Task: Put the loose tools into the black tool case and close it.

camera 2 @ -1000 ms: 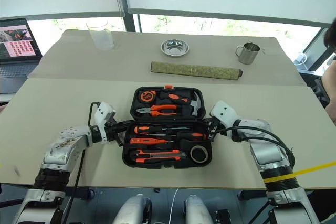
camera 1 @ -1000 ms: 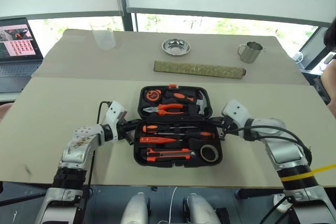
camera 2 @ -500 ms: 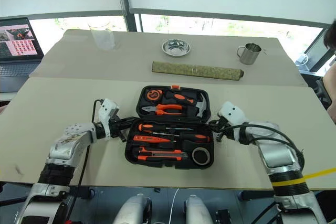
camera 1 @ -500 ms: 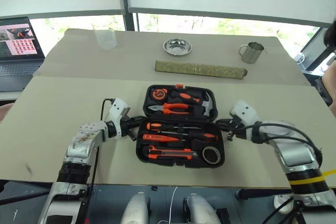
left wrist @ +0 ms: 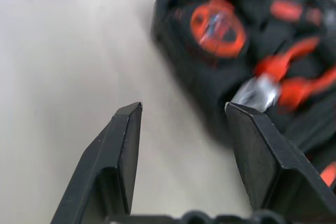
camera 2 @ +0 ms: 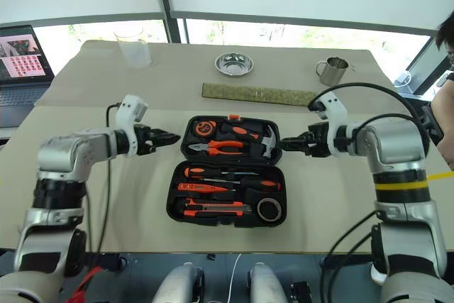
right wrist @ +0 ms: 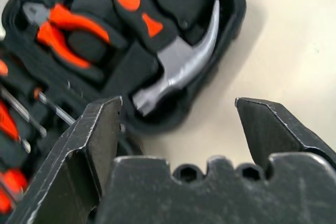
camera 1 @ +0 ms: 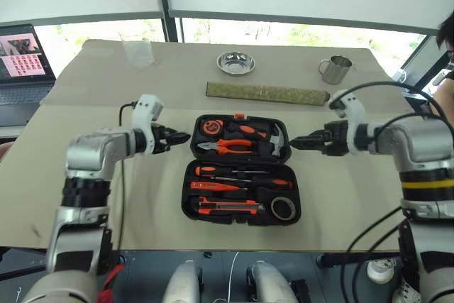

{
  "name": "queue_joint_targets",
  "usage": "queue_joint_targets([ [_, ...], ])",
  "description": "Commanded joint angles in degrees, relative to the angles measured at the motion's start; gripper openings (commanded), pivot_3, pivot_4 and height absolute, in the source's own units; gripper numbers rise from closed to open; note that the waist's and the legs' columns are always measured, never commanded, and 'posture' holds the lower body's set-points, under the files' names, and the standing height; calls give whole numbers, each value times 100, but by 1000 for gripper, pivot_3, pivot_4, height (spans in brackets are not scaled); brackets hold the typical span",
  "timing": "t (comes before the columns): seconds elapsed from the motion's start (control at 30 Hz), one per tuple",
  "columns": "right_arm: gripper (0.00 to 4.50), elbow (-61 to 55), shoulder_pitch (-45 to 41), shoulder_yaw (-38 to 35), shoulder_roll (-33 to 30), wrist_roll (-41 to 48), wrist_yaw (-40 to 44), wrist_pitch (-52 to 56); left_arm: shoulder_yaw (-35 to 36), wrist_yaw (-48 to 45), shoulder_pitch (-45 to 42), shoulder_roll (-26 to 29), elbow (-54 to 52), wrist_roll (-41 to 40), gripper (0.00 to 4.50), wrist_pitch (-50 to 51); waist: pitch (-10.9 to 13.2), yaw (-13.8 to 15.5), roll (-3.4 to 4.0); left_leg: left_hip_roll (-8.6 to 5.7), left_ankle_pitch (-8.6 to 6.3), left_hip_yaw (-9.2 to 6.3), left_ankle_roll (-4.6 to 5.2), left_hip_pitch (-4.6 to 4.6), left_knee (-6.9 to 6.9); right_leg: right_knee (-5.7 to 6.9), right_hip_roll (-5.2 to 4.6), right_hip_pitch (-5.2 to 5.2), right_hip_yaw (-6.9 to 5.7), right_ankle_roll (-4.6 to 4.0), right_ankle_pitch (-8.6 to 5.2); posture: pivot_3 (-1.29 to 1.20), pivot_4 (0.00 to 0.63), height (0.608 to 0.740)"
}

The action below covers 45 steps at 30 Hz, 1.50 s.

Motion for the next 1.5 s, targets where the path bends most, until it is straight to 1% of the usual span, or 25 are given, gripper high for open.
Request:
queue_joint_targets([
  [0.03, 4086, 254, -210, 35, 80, -103, -309, 2, -19, 234, -59, -109, 112, 26, 2739, 109, 0, -9, 0, 1, 0, 0, 0, -4, -4, 1, 0, -3, 0, -1, 0, 0, 150, 740],
  [0.1, 4086, 315, -202, 133, 139, -123, -361, -36, -21, 287, -73, -170, 121, -13, 2739, 174, -1, -10, 2, 1, 0, -2, 0, -22, -4, 6, -1, -18, -1, -1, 1, 0, 150, 740],
  [0.33, 4086, 433, -144, 133, 451, -48, -500, -136, -6, 464, -162, -401, 220, -62, 2739, 156, -1, 8, 1, -5, 0, -3, -1, -21, 4, -2, -9, -14, -4, 0, 1, 0, 150, 740],
  [0.53, 4086, 468, -123, 194, 453, -25, -474, -63, -74, 418, -124, -340, 171, -91, 2739, 255, -1, -20, 1, -6, 0, -5, -1, -20, 3, 0, -8, -16, -4, 1, 2, 0, 150, 740],
  [0.6, 3584, 492, -105, 214, 475, -51, -514, -52, -91, 449, -104, -310, 169, -59, 2739, 290, -1, -21, 1, -6, 0, -5, -1, -19, 3, 0, -8, -16, -4, 1, 2, 0, 150, 740],
  [0.63, 3415, 490, -88, 261, 468, -60, -506, -30, -128, 448, -101, -281, 172, -36, 2211, 300, -1, -22, 1, -6, 0, -5, -1, -19, 3, 0, -9, -16, -4, 1, 2, 0, 150, 740],
  [0.67, 3073, 487, -68, 285, 469, -70, -522, -1, -148, 459, -100, -263, 177, -18, 2053, 311, -1, -22, 1, -6, 0, -5, -1, -19, 3, 0, -9, -15, -4, 1, 2, 0, 150, 740],
  [0.8, 1630, 454, 23, 348, 494, -81, -581, 35, -201, 431, -100, -204, 174, -32, 535, 383, -1, -5, 2, -6, 1, -5, -1, -1, 4, 1, -9, 1, -4, 1, 2, 0, 150, 740],
  [0.87, 1000, 494, 43, 306, 553, -86, -658, 12, -163, 447, -112, -209, 182, -49, 18, 400, -2, -7, 2, -7, 1, -5, -2, 14, 4, 2, -9, 16, -4, 2, 2, 0, 150, 740],
  [0.93, 305, 517, 50, 254, 616, -75, -730, -19, -114, 477, -119, -224, 200, -64, 0, 402, -5, -18, 1, -6, 3, -5, -5, 17, 5, 5, -8, 17, -3, 1, 3, 0, 150, 740],
  [0.97, 47, 499, 68, 206, 656, -67, -784, -78, -91, 486, -109, -234, 196, -74, 0, 383, -8, -21, 0, -6, 3, -5, -5, 18, 5, 5, -8, 18, -3, 1, 3, 0, 150, 740],
  [1.0, 47, 465, 97, 147, 703, -54, -832, -194, -74, 481, -95, -244, 186, -82, 0, 339, -8, -27, -1, -5, 3, -6, -5, 21, 4, 6, -6, 19, -3, 1, 4, 0, 150, 740],
  [1.1, 47, 25, 315, -119, 880, 92, -712, -1092, 41, 358, 82, -307, 6, -155, 0, -122, -11, -32, -5, -3, 3, -6, -5, 22, 5, 6, -5, 19, -2, 0, 4, 0, 150, 740],
  [1.17, 47, -365, 532, -182, 890, 124, -517, -1748, 157, 191, 251, -362, -155, -241, 0, -616, -11, -47, -5, -3, 4, -5, -6, 22, 5, 8, -4, 17, 0, -2, 7, 0, 150, 740],
  [1.2, 47, -627, 700, -176, 854, 83, -418, -2188, 227, 19, 427, -389, -307, -267, 0, -1155, -11, -47, -5, -3, 5, -4, -8, 21, 4, 9, -4, 13, 3, -2, 9, 0, 150, 740],
  [1.27, 47, -1275, 1270, -139, 694, -134, -111, -3599, 335, -353, 931, -333, -687, -262, 0, -2195, -8, -50, -2, -2, 6, -3, -10, 13, 3, 9, -4, 2, 5, -2, 10, 0, 150, 740],
  [1.33, 47, -1620, 1716, -46, 524, -363, 151, -4678, 402, -493, 1250, -316, -879, -225, 0, -2861, -7, -36, -2, -2, 6, -1, -10, -4, -4, 3, -4, -13, 7, -2, 10, 0, 150, 740],
  [1.4, 47, -1781, 2146, 65, 349, -594, 345, -5496, 454, -548, 1530, -353, -1047, -190, 0, -3427, -7, -20, -1, -1, 5, 2, -10, -22, -4, 1, -6, -27, 6, -1, 10, 0, 150, 740],
  [1.5, 47, -1811, 2793, 58, 285, -983, 222, -6821, 380, -781, 2243, -329, -1275, 254, 0, -5242, -7, -25, -1, 0, 5, 5, -10, -29, -1, -5, -9, -30, 6, 4, 14, 0, 150, 740],
])
